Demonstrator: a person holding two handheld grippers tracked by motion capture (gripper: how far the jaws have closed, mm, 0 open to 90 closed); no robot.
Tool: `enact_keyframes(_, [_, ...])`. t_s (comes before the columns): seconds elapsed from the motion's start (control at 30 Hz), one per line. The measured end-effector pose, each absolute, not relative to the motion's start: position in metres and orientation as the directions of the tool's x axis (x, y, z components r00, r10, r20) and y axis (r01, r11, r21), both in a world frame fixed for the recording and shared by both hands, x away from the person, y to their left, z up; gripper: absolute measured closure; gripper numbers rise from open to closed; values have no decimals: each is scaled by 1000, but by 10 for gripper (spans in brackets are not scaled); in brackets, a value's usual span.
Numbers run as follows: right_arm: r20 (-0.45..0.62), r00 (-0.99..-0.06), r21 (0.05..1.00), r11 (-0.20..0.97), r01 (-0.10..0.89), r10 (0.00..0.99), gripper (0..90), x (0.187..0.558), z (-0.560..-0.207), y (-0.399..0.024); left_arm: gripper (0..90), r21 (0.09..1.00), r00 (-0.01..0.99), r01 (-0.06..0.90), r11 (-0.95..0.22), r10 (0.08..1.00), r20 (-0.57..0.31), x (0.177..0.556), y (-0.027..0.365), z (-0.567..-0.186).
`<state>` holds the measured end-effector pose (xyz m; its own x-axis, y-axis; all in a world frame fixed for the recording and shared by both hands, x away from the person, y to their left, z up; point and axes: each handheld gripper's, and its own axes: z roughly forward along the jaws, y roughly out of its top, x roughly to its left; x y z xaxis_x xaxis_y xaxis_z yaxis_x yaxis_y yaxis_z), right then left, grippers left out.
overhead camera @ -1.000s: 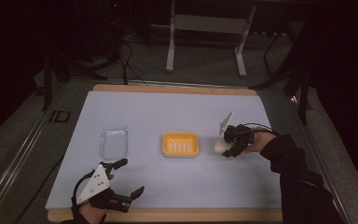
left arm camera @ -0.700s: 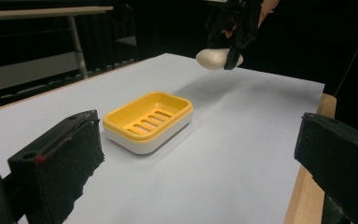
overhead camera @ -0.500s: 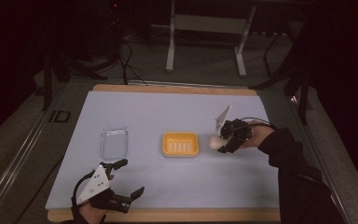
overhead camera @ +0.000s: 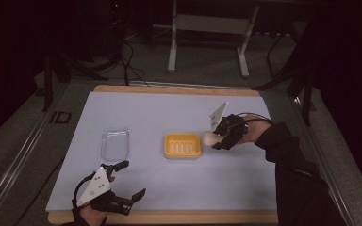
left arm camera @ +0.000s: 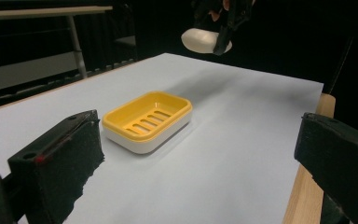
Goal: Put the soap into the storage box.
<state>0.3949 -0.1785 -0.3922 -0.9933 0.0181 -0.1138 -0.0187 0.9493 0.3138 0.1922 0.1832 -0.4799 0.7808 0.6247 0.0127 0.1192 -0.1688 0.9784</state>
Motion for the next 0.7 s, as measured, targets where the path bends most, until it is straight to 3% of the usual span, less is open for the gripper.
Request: enact_keyframes(0.7, [-139, -990, 397, 914, -81, -27, 500, 405, -374, -139, 12, 977, 784, 120, -174, 621, 15, 192, 183, -480])
